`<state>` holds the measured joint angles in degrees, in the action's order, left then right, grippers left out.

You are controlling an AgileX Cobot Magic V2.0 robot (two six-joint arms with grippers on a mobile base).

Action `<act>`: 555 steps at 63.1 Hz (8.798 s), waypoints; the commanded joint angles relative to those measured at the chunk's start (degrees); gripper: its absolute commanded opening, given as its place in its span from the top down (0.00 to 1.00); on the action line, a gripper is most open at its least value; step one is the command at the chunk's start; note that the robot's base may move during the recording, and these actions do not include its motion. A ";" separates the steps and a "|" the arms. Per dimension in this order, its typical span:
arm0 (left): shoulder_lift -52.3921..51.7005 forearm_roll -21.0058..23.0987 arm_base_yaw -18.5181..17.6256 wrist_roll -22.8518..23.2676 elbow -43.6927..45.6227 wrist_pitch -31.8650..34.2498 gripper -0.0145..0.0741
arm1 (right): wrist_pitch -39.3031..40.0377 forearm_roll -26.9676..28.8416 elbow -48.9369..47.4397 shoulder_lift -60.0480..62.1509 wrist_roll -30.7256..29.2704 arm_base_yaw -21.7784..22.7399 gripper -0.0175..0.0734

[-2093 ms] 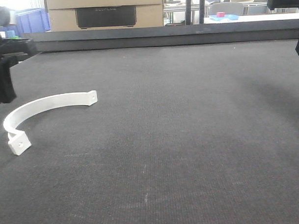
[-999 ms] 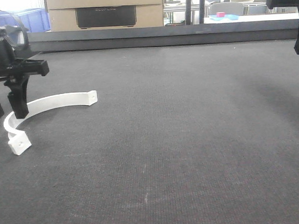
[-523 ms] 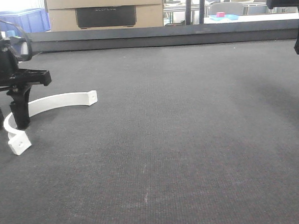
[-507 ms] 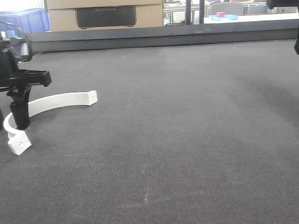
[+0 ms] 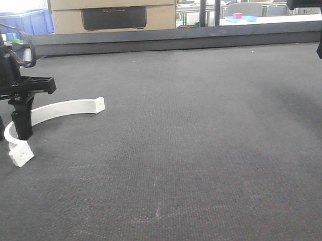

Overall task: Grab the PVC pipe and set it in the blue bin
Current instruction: 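Lift both held pipe pieces up off the table, then drive the base away from the table carrying both pieces, then drive the base across the floor to the blue bin shelf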

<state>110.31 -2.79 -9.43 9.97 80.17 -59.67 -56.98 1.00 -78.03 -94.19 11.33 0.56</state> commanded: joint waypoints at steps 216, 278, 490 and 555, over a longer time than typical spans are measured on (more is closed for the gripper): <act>-78.59 -8.95 0.09 2.53 -38.45 50.21 0.96 | 51.04 -4.32 41.06 59.48 -4.44 -4.78 0.99; -78.64 -8.95 0.09 2.53 -38.45 49.88 0.96 | 51.25 -4.17 41.06 59.48 -4.44 -4.78 0.99; -78.64 -8.95 0.09 2.53 -38.45 49.88 0.96 | 51.36 -4.17 41.06 59.48 -4.44 -4.78 0.99; -78.64 -8.95 0.09 2.53 -38.45 49.88 0.96 | 51.36 -4.17 41.06 59.48 -4.44 -4.78 0.99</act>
<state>31.97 -11.77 -9.43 12.24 41.68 -11.30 -6.88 -2.96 -36.95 -35.13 7.16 -4.13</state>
